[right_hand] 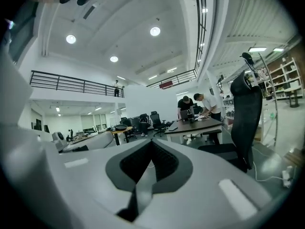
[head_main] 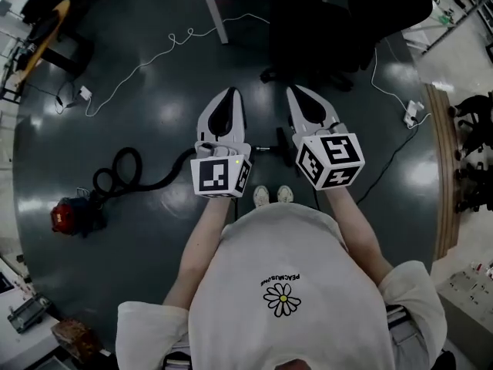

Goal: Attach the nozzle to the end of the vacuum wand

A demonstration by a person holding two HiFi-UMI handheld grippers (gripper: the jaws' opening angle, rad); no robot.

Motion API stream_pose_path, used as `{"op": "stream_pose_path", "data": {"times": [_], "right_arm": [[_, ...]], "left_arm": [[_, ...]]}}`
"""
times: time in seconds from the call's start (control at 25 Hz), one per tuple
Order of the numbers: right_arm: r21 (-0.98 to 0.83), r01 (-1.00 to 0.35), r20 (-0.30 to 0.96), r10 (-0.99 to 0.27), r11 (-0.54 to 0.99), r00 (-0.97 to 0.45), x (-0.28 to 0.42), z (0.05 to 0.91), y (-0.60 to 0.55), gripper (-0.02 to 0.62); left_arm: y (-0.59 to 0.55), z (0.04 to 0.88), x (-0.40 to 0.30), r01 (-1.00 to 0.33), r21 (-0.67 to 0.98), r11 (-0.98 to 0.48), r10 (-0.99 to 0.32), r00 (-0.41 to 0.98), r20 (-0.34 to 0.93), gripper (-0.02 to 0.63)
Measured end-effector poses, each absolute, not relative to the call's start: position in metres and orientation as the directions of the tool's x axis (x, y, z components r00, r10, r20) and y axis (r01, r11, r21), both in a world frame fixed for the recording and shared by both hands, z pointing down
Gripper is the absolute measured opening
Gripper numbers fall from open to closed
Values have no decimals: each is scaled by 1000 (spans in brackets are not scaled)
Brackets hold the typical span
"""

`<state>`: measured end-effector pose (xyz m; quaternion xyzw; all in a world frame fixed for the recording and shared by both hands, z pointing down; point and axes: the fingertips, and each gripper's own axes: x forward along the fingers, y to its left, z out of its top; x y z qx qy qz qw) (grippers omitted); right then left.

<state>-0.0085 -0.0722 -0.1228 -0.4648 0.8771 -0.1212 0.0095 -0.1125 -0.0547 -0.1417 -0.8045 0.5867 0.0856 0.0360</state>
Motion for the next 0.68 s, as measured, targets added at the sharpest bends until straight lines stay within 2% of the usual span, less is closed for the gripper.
{"op": "stream_pose_path", "data": {"times": [0.68], "right_arm": [[-189,-808,41,-818,558,-574,-1,-138,-23,8]], "left_arm": [[-13,-161,-92,-942,10,-337,-916,325,-235,2]]}}
